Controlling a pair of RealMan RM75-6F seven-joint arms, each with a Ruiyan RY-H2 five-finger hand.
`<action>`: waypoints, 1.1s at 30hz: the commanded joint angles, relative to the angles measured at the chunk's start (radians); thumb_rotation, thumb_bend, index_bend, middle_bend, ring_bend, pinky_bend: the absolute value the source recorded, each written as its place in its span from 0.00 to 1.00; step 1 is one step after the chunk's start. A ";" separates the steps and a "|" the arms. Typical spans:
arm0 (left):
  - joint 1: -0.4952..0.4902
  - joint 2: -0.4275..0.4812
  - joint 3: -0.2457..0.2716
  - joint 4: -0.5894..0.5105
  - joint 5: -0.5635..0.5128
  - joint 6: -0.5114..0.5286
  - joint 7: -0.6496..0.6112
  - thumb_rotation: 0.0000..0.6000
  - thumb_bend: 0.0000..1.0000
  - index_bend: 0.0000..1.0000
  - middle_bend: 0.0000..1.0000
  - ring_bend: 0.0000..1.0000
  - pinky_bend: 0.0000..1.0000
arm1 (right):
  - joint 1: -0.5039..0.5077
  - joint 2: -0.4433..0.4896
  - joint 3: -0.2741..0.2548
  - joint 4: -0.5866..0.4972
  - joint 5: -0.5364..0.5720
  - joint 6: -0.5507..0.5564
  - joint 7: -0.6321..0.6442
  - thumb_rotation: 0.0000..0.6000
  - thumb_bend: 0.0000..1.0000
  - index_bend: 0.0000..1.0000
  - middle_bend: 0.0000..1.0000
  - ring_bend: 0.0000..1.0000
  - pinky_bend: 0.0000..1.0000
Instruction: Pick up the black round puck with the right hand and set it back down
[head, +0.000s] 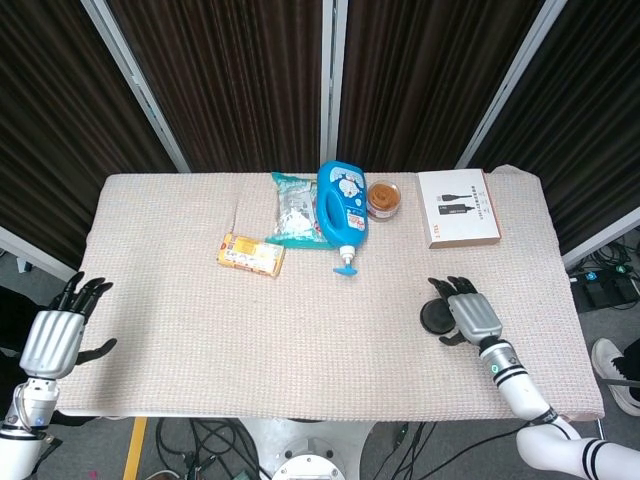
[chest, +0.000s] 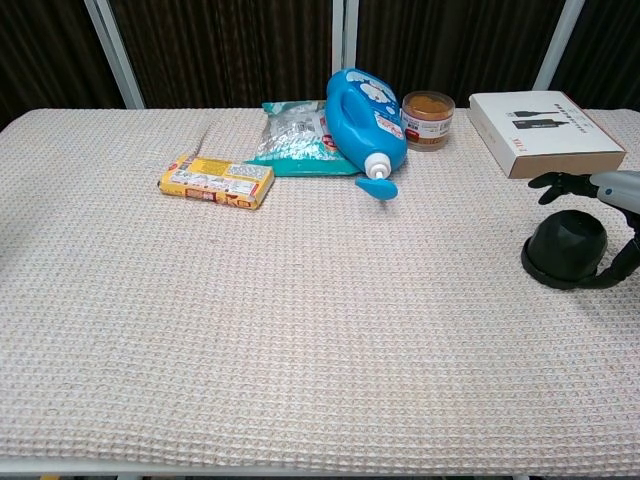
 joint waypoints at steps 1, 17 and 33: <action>0.000 0.000 0.000 0.000 -0.001 -0.001 0.000 1.00 0.13 0.17 0.14 0.03 0.29 | -0.005 0.001 0.001 -0.004 0.003 0.012 -0.011 1.00 0.00 0.02 0.14 0.00 0.00; 0.000 0.000 -0.002 0.002 0.000 -0.001 -0.004 1.00 0.13 0.17 0.14 0.03 0.29 | -0.009 -0.011 0.011 -0.006 -0.001 0.032 -0.014 1.00 0.05 0.16 0.25 0.00 0.00; 0.001 0.004 -0.007 0.000 -0.002 0.003 -0.009 1.00 0.13 0.17 0.14 0.03 0.29 | -0.019 -0.018 0.028 -0.020 0.009 0.072 -0.039 1.00 0.11 0.32 0.38 0.00 0.00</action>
